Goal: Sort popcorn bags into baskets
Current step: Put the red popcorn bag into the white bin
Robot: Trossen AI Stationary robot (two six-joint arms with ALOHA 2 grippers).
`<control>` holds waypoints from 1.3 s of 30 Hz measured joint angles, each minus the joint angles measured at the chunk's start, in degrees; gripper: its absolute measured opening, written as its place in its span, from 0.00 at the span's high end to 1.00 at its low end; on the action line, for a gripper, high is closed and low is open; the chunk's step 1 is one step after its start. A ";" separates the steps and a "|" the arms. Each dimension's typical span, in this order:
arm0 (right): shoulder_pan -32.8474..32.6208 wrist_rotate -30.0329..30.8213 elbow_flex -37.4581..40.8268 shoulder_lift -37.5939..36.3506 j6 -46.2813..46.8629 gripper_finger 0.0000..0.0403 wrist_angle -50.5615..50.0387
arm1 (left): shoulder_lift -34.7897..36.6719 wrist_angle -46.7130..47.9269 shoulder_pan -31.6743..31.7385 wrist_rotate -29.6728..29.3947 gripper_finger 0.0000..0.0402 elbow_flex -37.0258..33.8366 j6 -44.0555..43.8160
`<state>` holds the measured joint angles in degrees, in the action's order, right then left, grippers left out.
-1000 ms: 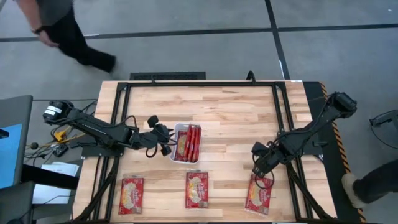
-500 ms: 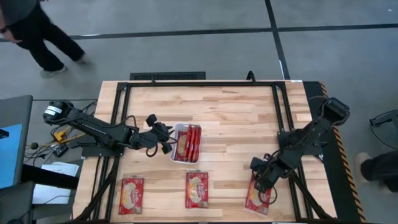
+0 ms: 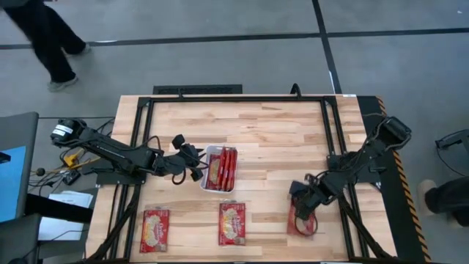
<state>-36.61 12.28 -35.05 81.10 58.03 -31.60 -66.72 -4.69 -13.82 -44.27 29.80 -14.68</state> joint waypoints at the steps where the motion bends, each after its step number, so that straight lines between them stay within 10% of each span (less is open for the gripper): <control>1: 1.04 1.15 0.08 -0.75 -1.24 0.91 -0.25 | 0.00 0.00 0.00 0.00 0.82 0.00 0.00; 15: 4.93 12.00 0.07 -13.94 -4.53 0.97 -0.59 | 0.00 0.66 0.04 -0.15 0.82 0.00 0.92; 22: 5.13 14.99 0.02 -18.99 -3.97 0.83 -1.54 | 0.00 1.11 0.04 -0.13 0.82 0.00 0.87; 39: 5.65 9.87 -0.08 -12.36 3.64 0.66 -4.11 | 0.02 1.33 0.04 0.04 0.82 0.00 0.42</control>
<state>-30.96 22.16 -35.14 68.74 61.67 -35.72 -66.70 -3.36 -13.78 -44.23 29.80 -14.26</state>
